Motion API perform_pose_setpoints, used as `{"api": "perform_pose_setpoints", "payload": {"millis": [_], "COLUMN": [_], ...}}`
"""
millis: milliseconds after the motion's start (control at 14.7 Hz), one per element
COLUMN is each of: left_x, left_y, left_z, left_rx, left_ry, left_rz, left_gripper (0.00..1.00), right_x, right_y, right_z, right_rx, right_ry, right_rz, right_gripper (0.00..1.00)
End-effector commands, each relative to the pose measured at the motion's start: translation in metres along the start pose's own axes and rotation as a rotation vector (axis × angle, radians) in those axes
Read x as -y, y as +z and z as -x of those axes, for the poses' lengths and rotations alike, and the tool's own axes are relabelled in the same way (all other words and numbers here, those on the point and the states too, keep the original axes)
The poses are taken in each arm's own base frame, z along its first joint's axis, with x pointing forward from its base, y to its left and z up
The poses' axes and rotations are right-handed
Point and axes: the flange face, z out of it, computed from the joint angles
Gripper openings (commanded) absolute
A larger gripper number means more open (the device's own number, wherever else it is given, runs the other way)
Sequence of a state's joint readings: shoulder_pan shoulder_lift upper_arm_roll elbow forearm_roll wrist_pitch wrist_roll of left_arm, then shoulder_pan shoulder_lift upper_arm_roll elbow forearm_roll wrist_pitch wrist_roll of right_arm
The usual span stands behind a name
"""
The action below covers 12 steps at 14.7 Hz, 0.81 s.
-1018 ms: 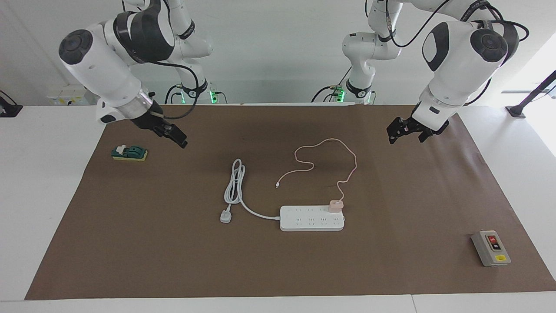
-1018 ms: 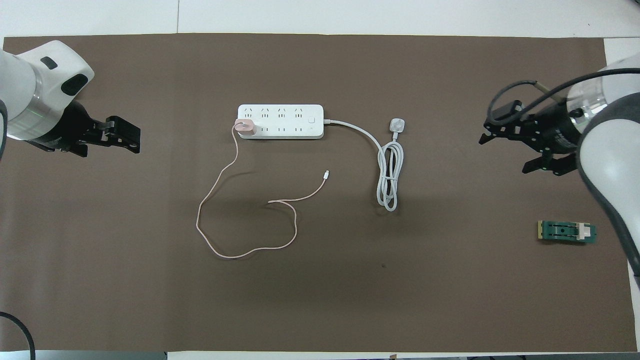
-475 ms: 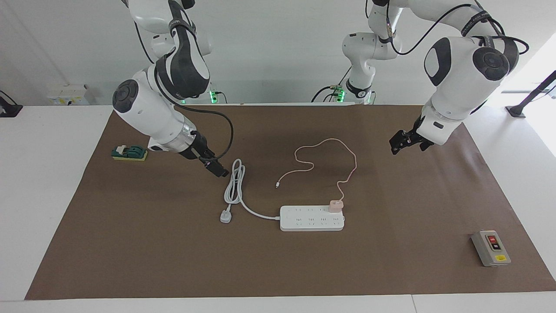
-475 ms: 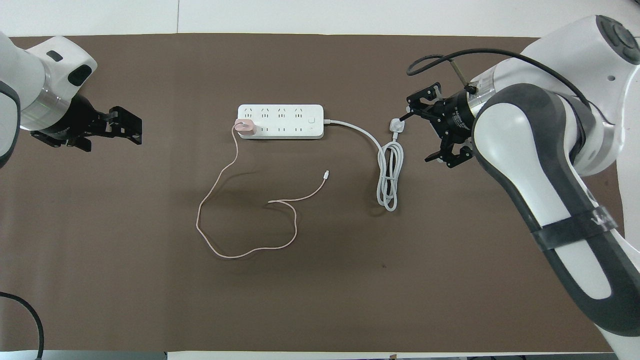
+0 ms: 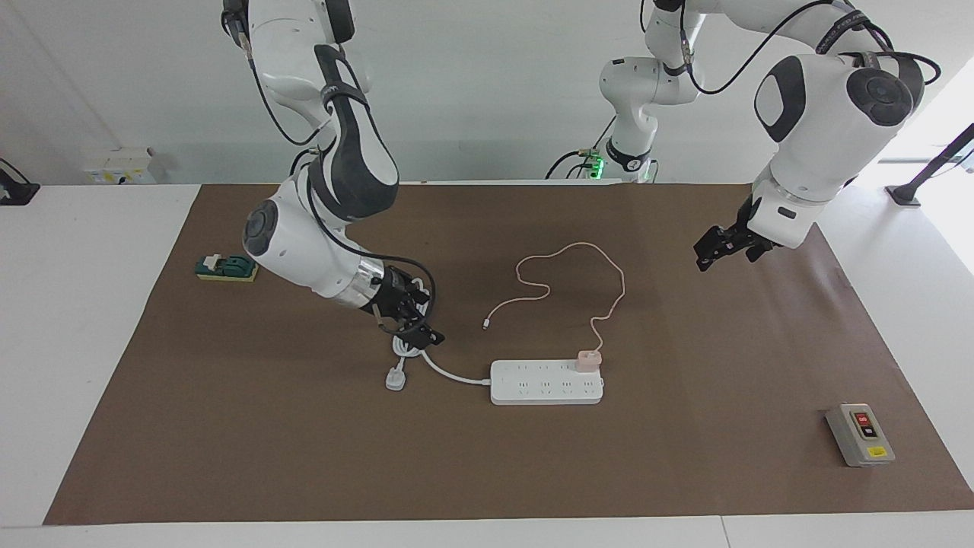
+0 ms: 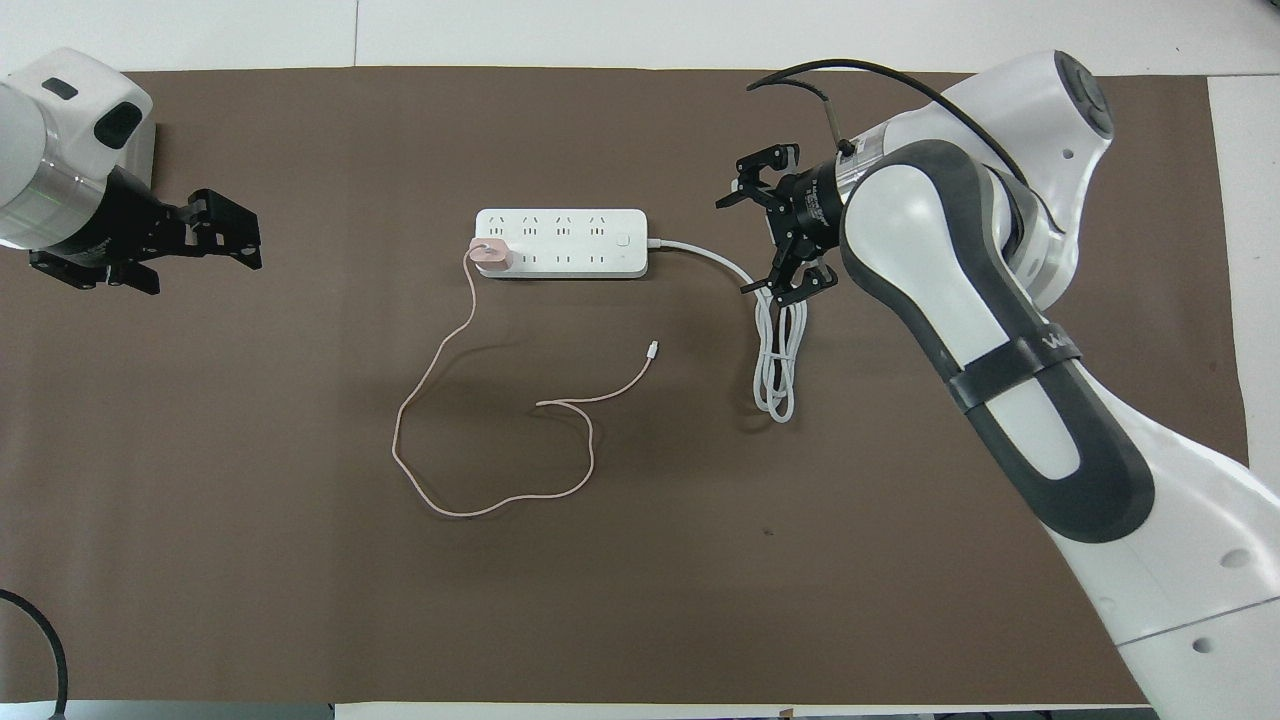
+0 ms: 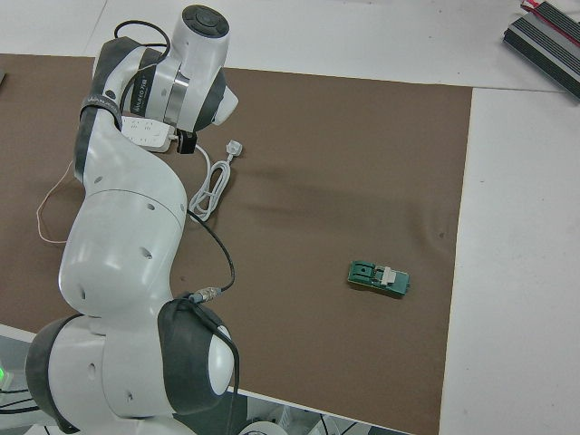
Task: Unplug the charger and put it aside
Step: 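Move the right gripper to the power strip while the left gripper approaches the charger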
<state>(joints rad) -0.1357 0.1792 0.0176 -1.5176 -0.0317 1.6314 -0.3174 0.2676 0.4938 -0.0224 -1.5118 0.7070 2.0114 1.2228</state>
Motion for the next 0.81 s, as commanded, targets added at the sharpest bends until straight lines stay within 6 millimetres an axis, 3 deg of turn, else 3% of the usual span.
{"api": "perform_pose_setpoints", "payload": {"millis": [0,204,339,475,611,746], "left_x": [-0.009,-0.014,-0.023,-0.051,-0.063,-0.08], "left_y": [-0.004,0.009,0.016,0.031,0.039,0.038], "left_z": [-0.003,-0.009,-0.011,-0.013,-0.02,-0.023], "left_rx": [-0.025,0.013,0.022,0.017,0.006,0.01], "left_ry": [-0.162,-0.461,-0.644,-0.806,-1.034,-1.089], "left_rz": [0.018,0.052,0.059,0.058,0.073,0.089], "left_gripper": [1.0,1.0,1.0,1.0,1.0,1.0], "right_x": [0.018,0.019,0.034,0.047,0.056,0.058], "right_y": [0.028,0.057,0.069,0.091,0.114,0.127], "right_z": [-0.006,-0.014,-0.023,-0.031,-0.034,-0.032], "right_rx": [0.071,0.127,0.183,0.215,0.237,0.266], "right_ry": [0.087,0.149,0.222,0.253,0.254,0.248], "right_rz": [-0.041,-0.024,-0.031,-0.026,-0.02,-0.001], "right_gripper": [1.0,1.0,1.0,1.0,1.0,1.0]}}
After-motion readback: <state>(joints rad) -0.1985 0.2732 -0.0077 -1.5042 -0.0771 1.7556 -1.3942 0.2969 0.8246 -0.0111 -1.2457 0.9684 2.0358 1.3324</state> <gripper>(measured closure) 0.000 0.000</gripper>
